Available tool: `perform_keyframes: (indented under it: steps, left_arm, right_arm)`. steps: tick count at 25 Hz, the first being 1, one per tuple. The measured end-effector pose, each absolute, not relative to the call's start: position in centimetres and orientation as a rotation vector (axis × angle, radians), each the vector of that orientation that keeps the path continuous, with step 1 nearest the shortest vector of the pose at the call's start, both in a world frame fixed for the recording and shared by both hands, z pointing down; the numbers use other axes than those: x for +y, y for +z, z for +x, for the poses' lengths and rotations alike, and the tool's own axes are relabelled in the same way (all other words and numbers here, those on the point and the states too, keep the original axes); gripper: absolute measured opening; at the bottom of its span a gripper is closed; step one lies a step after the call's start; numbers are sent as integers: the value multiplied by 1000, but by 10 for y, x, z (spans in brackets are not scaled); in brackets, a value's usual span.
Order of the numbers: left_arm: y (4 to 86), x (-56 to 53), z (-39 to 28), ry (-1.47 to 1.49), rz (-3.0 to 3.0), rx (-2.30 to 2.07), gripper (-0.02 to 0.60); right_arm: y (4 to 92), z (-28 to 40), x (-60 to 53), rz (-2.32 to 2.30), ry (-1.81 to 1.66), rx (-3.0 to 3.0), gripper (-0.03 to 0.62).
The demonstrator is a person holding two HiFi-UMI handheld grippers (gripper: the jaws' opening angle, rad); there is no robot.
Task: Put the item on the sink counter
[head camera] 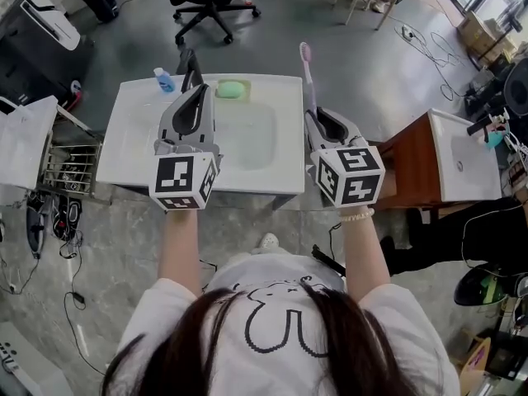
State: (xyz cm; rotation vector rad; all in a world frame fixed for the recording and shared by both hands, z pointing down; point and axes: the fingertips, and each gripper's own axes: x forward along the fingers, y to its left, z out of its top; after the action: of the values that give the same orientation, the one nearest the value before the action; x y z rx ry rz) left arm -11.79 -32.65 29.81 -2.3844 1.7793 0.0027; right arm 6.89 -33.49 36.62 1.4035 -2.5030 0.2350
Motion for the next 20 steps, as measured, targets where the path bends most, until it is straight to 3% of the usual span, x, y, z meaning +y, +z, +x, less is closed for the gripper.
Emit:
perform_keyframes:
  steps: [20]
  left_arm:
    - [343, -391, -126, -69, -2534, 1696, 9]
  right_arm:
    - [511, 54, -398, 1338, 746, -2138, 74]
